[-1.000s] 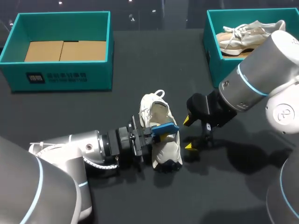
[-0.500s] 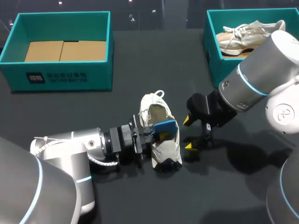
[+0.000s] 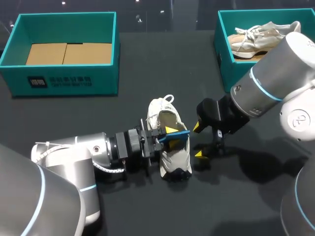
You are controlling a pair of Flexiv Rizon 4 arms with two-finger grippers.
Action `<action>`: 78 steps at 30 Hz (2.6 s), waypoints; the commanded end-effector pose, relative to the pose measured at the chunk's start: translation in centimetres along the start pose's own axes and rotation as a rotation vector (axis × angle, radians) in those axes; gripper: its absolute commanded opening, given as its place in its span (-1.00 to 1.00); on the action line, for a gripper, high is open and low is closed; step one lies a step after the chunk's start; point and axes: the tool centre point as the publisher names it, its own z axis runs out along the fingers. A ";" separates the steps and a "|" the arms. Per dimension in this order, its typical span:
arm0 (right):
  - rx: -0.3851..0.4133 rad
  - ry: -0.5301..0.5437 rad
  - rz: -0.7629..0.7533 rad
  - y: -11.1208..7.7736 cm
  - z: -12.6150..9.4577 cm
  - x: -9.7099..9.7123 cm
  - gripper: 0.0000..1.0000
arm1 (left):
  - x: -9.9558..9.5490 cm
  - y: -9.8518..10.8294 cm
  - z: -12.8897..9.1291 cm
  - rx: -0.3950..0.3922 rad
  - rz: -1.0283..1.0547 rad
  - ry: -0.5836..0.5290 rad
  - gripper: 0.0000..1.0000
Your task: Take the shoe out of the shoebox, open the shoe tongue, remove and reinsert the insole, then place the shoe into the shoebox
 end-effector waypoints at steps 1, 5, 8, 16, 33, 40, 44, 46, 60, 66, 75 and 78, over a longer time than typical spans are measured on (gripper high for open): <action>0.000 -0.001 0.000 0.0 0.1 0.0 1.00 | 0.1 -0.7 -0.6 0.002 0.002 0.000 -0.44; 0.000 -0.001 0.000 0.0 0.1 0.0 1.00 | 0.1 -1.6 -0.8 0.004 0.012 0.001 -0.42; 0.000 -0.001 0.000 0.0 0.1 0.0 1.00 | 0.1 -2.3 -0.8 0.001 0.026 -0.003 -0.41; 0.000 -0.001 0.000 0.0 0.1 0.0 1.00 | 0.1 -3.5 -0.8 -0.028 0.047 0.018 -0.42; 0.000 -0.001 0.000 0.0 0.1 0.0 1.00 | 0.7 -2.3 -0.5 -0.046 0.133 0.090 -1.00; 0.000 -0.001 0.000 0.0 0.1 0.0 1.00 | 0.0 -0.3 -0.3 -0.083 0.155 0.095 -1.00; 0.000 -0.001 0.000 0.0 0.1 0.0 1.00 | -0.4 0.7 -0.1 -0.121 0.154 0.101 -1.00; 0.000 -0.001 0.000 0.0 0.1 0.0 1.00 | -0.5 1.0 0.0 -0.129 0.156 0.102 -1.00; 0.000 -0.001 0.000 0.0 0.1 0.0 1.00 | -0.1 -1.6 -0.5 -0.114 0.145 0.085 -0.51; 0.000 -0.001 0.000 0.0 0.1 0.0 1.00 | 0.4 -3.2 -0.9 -0.092 0.143 0.092 -0.40; 0.000 -0.001 0.000 0.0 0.1 0.0 1.00 | 0.9 -4.1 -1.1 -0.081 0.150 0.122 -1.00; 0.000 -0.001 0.000 0.0 0.1 0.0 1.00 | 1.0 -3.6 -0.8 -0.081 0.158 0.134 -1.00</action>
